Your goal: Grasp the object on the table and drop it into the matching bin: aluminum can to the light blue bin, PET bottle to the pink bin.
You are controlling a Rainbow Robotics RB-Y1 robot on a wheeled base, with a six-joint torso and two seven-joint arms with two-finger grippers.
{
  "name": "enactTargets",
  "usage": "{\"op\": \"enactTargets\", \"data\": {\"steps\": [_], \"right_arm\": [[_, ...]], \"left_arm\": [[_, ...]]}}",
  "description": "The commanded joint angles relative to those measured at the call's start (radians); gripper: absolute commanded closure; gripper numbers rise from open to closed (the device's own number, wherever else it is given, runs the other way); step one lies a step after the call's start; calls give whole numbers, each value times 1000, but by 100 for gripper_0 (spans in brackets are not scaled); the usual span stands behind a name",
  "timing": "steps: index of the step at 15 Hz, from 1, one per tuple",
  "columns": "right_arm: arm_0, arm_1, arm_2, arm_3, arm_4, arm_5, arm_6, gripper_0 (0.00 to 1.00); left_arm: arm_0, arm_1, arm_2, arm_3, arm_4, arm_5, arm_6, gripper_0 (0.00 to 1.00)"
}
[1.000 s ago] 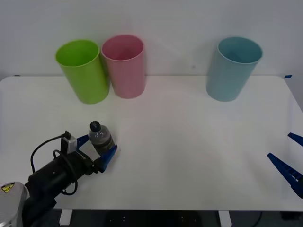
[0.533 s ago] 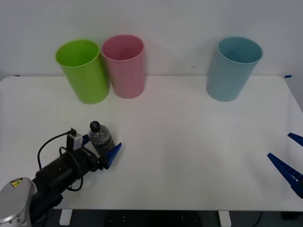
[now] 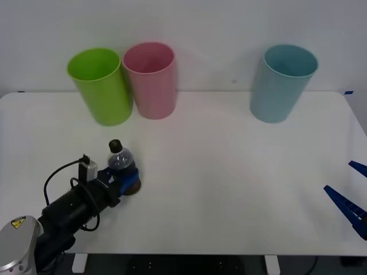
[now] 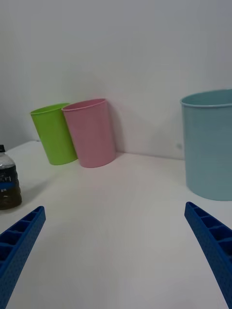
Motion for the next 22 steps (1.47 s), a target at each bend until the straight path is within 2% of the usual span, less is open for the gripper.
{"op": "enactTargets", "data": {"steps": [1, 9, 15, 18, 22], "right_arm": [[0, 0, 0, 0, 0, 0, 0, 0], [0, 0, 0, 0, 0, 0, 0, 0], [0, 0, 0, 0, 0, 0, 0, 0], [0, 0, 0, 0, 0, 0, 0, 0], [0, 0, 0, 0, 0, 0, 0, 0]], "left_arm": [[2, 0, 0, 0, 10, 0, 0, 100], [5, 9, 9, -34, 78, 0, -8, 100], [5, 9, -8, -161, 167, 14, 24, 100], [6, 20, 2, -202, 243, 44, 51, 100], [5, 48, 0, -285, 303, 169, 138, 100]]}}
